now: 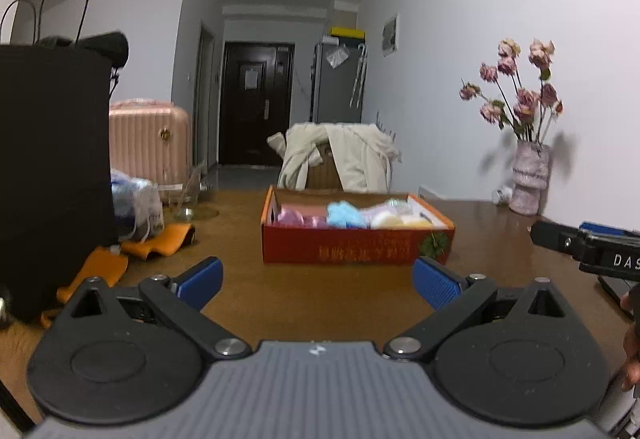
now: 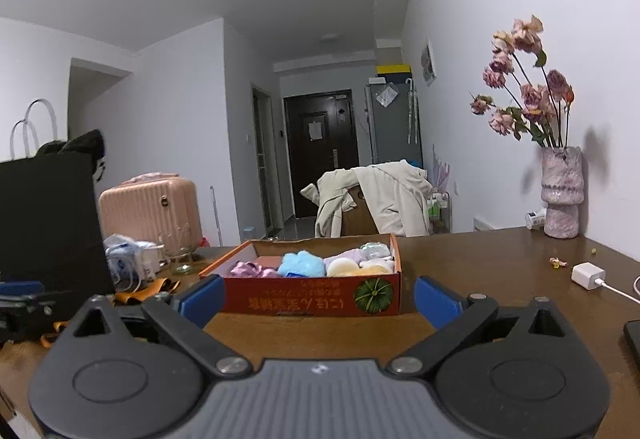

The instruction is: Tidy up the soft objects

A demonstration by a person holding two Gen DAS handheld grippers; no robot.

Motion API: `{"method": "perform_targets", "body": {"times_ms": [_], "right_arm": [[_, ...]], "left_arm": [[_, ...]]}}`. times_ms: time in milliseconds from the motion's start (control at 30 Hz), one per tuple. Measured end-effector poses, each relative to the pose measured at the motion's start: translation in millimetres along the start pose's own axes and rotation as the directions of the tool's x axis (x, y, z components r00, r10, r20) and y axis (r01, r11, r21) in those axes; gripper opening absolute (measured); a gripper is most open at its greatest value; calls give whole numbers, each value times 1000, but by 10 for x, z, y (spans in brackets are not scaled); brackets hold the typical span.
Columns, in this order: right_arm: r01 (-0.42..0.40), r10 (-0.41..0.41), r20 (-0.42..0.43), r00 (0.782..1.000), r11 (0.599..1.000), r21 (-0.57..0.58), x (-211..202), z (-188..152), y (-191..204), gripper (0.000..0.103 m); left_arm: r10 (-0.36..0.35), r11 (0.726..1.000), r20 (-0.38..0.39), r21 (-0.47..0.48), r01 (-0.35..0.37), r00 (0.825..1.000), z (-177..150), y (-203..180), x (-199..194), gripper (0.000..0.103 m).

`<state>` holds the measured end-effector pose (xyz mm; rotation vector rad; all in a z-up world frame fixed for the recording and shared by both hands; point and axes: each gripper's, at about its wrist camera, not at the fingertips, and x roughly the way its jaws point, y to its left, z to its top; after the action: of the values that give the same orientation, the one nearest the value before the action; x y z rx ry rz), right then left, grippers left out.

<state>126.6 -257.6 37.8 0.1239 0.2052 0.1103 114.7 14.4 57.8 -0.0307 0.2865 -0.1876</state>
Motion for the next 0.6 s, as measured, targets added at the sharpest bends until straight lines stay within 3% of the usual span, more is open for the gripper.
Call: {"method": "perform_targets", "body": {"times_ms": [100,267,467,600], "right_arm": [[-13,13,-19,1000,1000,0,-254,-106,114,101],[-40,41,-44,998,999,24,-752,-242,265,103],[-68,70,-66,995,997,39,-1111,-421,435,103],[-116,116,-65,991,993,-1,-1239,-503,585,103]], "left_arm": [[-3,1000,6,22,2,1000,-127,-46,-254,103],[15,1000,108,24,-18,994,-259,-41,-815,103],[64,997,68,26,-66,996,-514,-46,-1094,103],[24,1000,81,17,-25,996,-521,-70,-1180,103]]}}
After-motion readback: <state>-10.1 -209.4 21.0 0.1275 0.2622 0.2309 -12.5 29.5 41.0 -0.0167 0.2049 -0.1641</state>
